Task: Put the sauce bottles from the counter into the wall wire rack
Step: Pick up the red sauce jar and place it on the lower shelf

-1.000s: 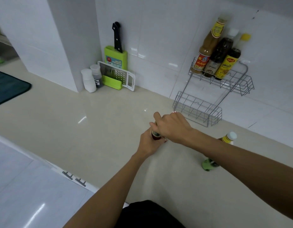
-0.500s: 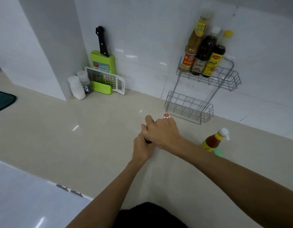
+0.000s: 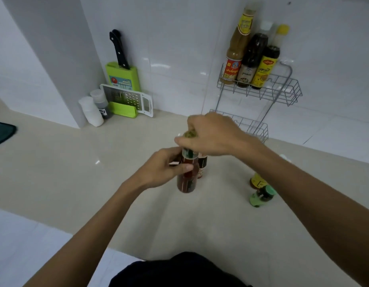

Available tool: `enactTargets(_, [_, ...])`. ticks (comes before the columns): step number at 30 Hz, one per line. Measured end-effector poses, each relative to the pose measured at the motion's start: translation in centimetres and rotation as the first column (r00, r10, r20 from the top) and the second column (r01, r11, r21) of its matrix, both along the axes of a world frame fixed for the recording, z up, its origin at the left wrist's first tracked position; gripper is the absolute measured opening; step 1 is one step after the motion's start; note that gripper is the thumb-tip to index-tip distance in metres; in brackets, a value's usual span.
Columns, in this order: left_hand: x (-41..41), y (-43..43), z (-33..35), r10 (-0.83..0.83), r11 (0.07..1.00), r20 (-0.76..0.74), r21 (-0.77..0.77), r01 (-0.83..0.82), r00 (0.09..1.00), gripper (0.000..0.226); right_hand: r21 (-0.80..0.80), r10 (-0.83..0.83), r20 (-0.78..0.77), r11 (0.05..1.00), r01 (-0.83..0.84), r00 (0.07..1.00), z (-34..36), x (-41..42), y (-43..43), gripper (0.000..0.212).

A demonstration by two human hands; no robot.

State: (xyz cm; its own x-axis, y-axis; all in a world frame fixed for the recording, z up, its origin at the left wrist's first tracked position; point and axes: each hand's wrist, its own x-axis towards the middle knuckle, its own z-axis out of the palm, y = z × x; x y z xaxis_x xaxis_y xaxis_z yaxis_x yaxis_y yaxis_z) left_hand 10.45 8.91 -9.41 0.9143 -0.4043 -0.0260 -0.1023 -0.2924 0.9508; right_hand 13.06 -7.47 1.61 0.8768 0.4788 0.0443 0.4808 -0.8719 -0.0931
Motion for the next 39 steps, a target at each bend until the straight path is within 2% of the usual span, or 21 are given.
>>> enactTargets(3, [1.7,-0.8,4.7,-0.033,0.997,0.089,-0.065,0.039,0.995,0.027,0.175,-0.084,0.079,0.982,0.069,0.993,4.7,0.6,-1.0,0.064])
enactTargets(5, [3.2,-1.4,7.6,-0.048,0.991,0.127,-0.117,0.063,0.991,0.03,0.261,-0.093,0.034,0.962,0.081,0.995,7.4,0.9,-2.2,0.065])
enactTargets(8, [5.9,-2.6,10.6,-0.125,0.982,0.171,-0.12,0.147,0.977,0.031,0.327,-0.077,-0.12,0.938,0.112,0.99,9.8,1.8,-4.5,0.051])
enactTargets(10, [7.8,-3.9,11.4,-0.189,0.973,0.184,-0.1,0.21,0.965,0.029,0.402,-0.072,-0.153,0.907,0.128,0.986,9.8,2.7,-5.9,0.038])
enactTargets(12, [9.7,-5.2,11.2,-0.175,0.972,0.159,-0.129,0.196,0.972,0.03,0.422,-0.133,-0.073,0.894,0.151,0.988,9.1,3.6,-7.0,0.035])
enactTargets(14, [11.4,-6.7,9.9,-0.067,0.989,0.172,-0.115,0.087,0.983,0.036,0.448,-0.229,0.015,0.872,0.199,0.973,7.5,4.4,-7.9,0.035])
enactTargets(16, [12.6,-8.2,8.2,0.057,0.998,0.238,0.001,-0.059,0.969,0.054,0.51,-0.318,0.025,0.819,0.262,0.948,5.4,5.1,-8.7,0.036])
enactTargets(19, [13.2,-10.6,5.9,0.111,0.974,0.299,0.159,-0.164,0.948,0.049,0.598,-0.444,-0.048,0.705,0.381,0.895,1.8,5.8,-9.1,0.038])
enactTargets(22, [14.0,-12.1,4.1,0.099,0.973,0.312,0.17,-0.158,0.945,0.035,0.639,-0.54,-0.097,0.61,0.468,0.836,-1.3,6.6,-9.0,0.037])
enactTargets(26, [16.7,-12.3,2.1,-0.025,0.985,0.45,0.162,-0.055,0.893,0.027,0.706,-0.587,-0.128,0.512,0.489,0.8,-3.8,8.0,-9.1,0.035])
enactTargets(31, [20.4,-12.4,0.3,-0.125,0.979,0.545,0.203,0.014,0.829,0.037,0.728,-0.613,-0.103,0.49,0.479,0.784,-5.9,9.7,-8.9,0.034])
enactTargets(34, [21.7,-12.6,-0.8,-0.154,0.976,0.588,0.216,0.03,0.794,0.038,0.723,-0.605,-0.075,0.514,0.461,0.793,-7.5,10.4,-9.0,0.035])
enactTargets(36, [22.6,-12.7,-1.8,-0.152,0.973,0.582,0.231,0.017,0.798,0.037,0.696,-0.6,-0.079,0.538,0.475,0.796,-8.3,11.2,-9.2,0.036])
enactTargets(39, [23.9,-13.1,-3.6,-0.146,0.96,0.487,0.28,0.005,0.861,0.039,0.669,-0.592,-0.134,0.537,0.514,0.794,-9.3,12.9,-9.4,0.036])
